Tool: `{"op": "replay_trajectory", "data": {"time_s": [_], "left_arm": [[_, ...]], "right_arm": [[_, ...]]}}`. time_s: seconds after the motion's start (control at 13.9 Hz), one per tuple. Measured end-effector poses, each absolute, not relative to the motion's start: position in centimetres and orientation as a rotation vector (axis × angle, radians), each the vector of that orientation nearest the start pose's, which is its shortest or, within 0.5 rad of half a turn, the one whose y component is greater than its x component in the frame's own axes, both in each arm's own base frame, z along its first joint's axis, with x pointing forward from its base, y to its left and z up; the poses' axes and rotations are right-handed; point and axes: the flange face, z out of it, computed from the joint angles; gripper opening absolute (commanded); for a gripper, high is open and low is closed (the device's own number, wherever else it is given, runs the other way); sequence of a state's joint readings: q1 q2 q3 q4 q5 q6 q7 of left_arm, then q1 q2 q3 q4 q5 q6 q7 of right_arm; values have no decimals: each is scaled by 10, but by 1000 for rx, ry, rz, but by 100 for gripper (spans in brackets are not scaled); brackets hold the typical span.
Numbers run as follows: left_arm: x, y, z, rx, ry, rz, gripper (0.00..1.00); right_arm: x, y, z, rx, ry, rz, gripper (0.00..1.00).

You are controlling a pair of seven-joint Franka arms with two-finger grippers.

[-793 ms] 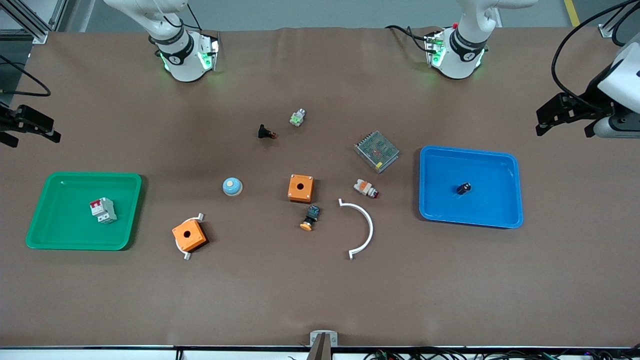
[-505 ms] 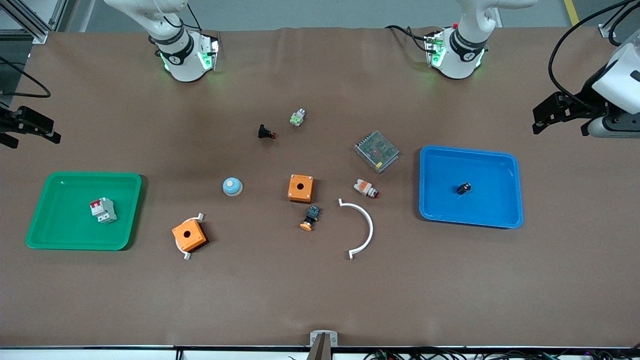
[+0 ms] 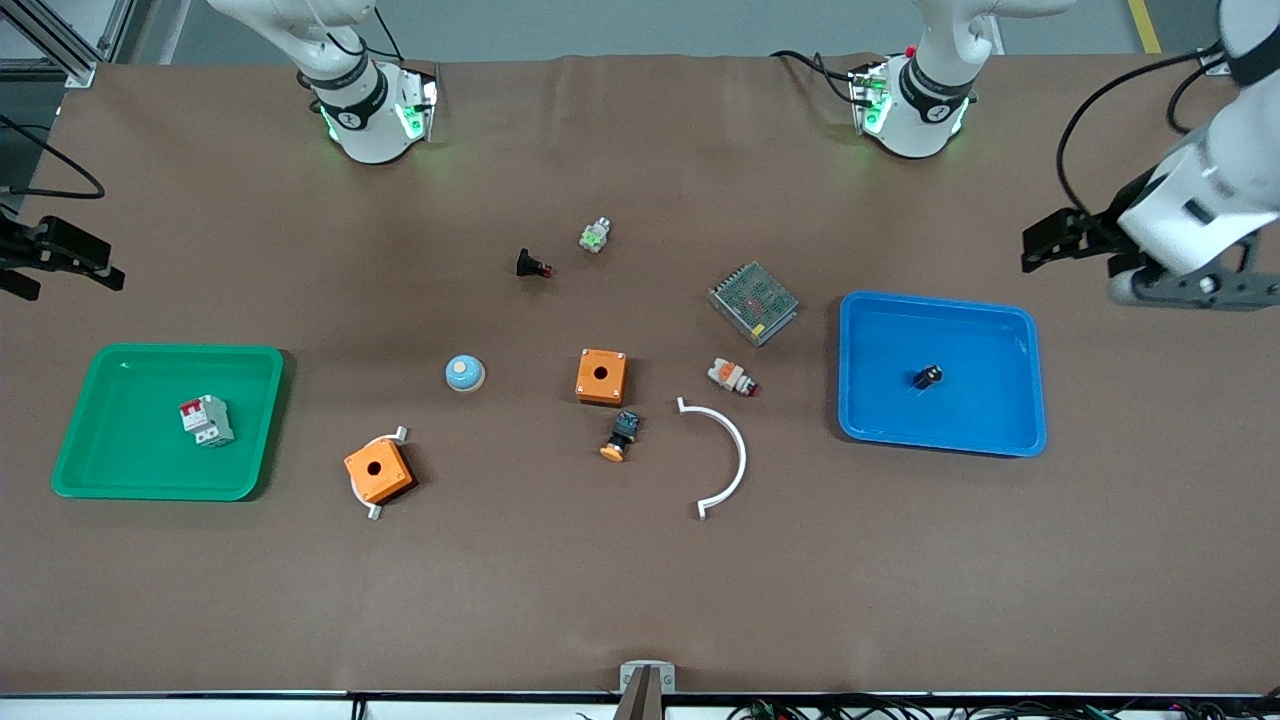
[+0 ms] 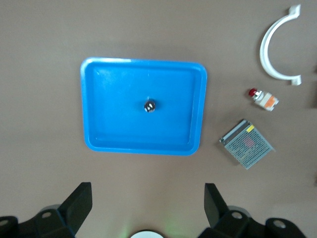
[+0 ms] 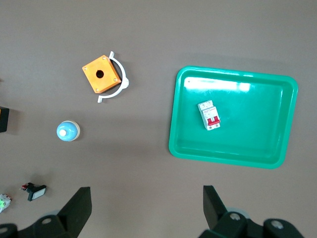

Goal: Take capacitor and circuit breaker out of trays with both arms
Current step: 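Reach the left gripper to the blue tray while the right gripper reaches the green tray, then grasp the black capacitor with the left gripper while the right gripper grasps the breaker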

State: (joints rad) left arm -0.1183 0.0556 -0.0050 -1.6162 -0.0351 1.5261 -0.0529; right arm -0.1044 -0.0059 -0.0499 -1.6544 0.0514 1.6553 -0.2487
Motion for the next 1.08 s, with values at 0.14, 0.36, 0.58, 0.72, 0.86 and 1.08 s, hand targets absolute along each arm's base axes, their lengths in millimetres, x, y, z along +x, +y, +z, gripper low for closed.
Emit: {"op": "replay_trajectory", "data": {"time_s": [0.14, 0.36, 0.58, 0.72, 0.86, 1.08], "left_arm": [[568, -74, 522, -3150, 148, 267, 100], [575, -73, 447, -3149, 206, 269, 100], [576, -71, 377, -3138, 222, 282, 100], [575, -68, 333, -3114, 241, 281, 100], [570, -64, 291, -3110, 238, 282, 100], [570, -62, 248, -3110, 236, 288, 100]], "right_arm": [[565, -83, 568, -3091, -149, 1, 95], [596, -92, 496, -3101, -231, 77, 92], [619, -110, 423, -3096, -291, 149, 91], [628, -131, 388, -3100, -398, 132, 90], [631, -159, 354, -3113, -494, 122, 90], [624, -188, 301, -3085, -550, 172, 90]]}}
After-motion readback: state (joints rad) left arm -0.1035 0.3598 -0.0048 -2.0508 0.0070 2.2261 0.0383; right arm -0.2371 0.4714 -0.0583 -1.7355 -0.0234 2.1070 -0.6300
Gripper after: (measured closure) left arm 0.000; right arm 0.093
